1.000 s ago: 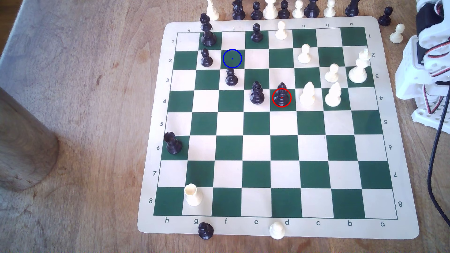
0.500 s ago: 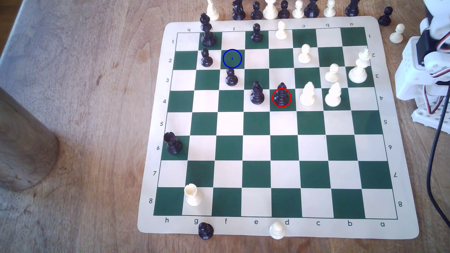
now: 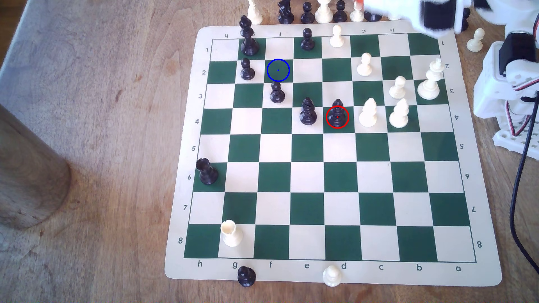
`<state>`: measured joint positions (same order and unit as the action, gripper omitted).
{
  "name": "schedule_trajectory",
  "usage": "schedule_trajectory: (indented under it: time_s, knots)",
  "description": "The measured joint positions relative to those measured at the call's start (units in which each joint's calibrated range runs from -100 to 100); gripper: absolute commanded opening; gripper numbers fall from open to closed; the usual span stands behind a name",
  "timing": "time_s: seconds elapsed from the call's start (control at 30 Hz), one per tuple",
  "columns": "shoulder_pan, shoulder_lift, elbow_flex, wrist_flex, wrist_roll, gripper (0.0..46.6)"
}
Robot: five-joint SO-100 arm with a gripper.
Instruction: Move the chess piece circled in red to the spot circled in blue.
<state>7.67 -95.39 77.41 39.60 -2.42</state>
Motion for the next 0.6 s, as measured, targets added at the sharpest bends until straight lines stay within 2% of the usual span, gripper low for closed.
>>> schedule_trajectory:
  time_s: [0.1,0.17,0.37,0.47,0.6]
  knots:
    - [-1.1,1.3,-3.1,9.4,0.1,21.2]
    - [-2.4,4.2,-5.5,13.3,0.4,23.0]
    - [-7.7,18.2,-14.6,24.1,-0.1,21.7]
    - [-7.6,24.1,-17.2,24.6,-0.8,21.6]
    - [-7.0,34.8,-22.5,24.6,-3.1,21.5]
